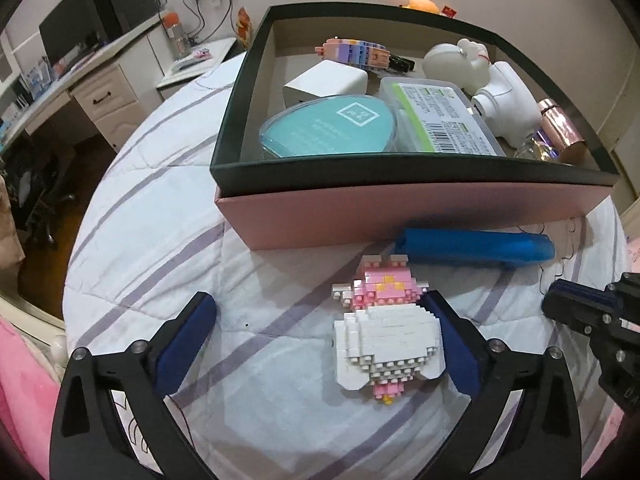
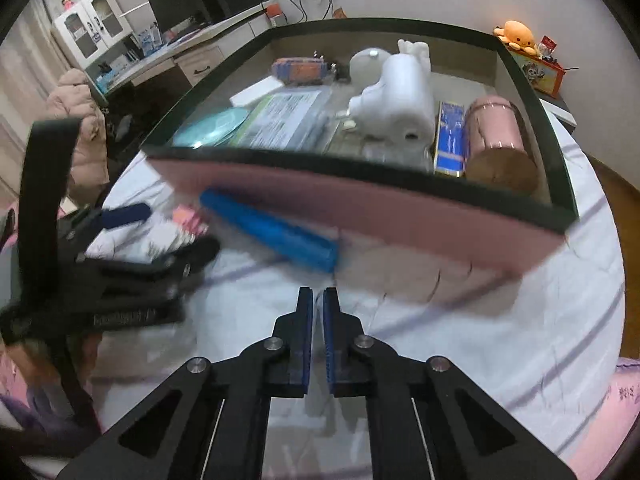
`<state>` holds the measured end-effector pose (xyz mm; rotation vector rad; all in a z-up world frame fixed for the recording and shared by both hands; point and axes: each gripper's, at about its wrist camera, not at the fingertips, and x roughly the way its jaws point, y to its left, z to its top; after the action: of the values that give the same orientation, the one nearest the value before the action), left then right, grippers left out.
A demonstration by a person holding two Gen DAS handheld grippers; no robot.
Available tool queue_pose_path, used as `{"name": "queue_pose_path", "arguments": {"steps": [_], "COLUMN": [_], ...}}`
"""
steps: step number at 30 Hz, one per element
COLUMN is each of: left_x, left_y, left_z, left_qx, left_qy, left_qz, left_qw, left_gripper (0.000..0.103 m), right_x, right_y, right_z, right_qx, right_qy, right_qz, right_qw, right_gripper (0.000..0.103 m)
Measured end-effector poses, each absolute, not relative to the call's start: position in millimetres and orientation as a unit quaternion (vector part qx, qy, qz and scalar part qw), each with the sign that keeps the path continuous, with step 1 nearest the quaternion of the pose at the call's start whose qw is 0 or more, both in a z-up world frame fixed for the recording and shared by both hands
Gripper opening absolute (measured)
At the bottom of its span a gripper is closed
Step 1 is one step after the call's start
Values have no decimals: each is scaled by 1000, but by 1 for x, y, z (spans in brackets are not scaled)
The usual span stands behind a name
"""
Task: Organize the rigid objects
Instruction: 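Grasp the white block figure with the left tool while the right tool grasps the blue comb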
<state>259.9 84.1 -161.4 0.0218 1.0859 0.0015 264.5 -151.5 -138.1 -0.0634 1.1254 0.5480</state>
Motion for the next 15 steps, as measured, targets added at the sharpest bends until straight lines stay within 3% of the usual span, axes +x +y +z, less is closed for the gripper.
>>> {"name": "queue_pose_path", "arguments": {"steps": [3, 6, 8, 10, 12, 15], "left_x": [260, 260, 261, 261, 259, 258], "left_y": [87, 91, 94, 95, 100, 101], "left_z": [-162, -163, -163, -163, -162, -163], "left_qx": [13, 9, 6, 12, 1, 2], "left_qy": [518, 523, 526, 528, 528, 528], "left_qz": [1, 0, -2, 8, 6, 7], "left_qw": [855, 852, 850, 849, 849, 849], "left_gripper": [103, 103, 103, 103, 103, 103], "right_x": [269, 279, 285, 290, 291, 293], "right_y": [-152, -140, -124, -104, -100, -112], "right_z": [-132, -120, -118, -123, -127, -132], "right_qx": [-30, -56, -82, -113, -112, -82], "right_qy": [510, 481, 469, 476, 481, 500], "right_qz": [248, 258, 288, 319, 326, 315], "right_qw": [823, 836, 831, 812, 806, 803], "right_gripper": [6, 16, 39, 48, 48, 34]}}
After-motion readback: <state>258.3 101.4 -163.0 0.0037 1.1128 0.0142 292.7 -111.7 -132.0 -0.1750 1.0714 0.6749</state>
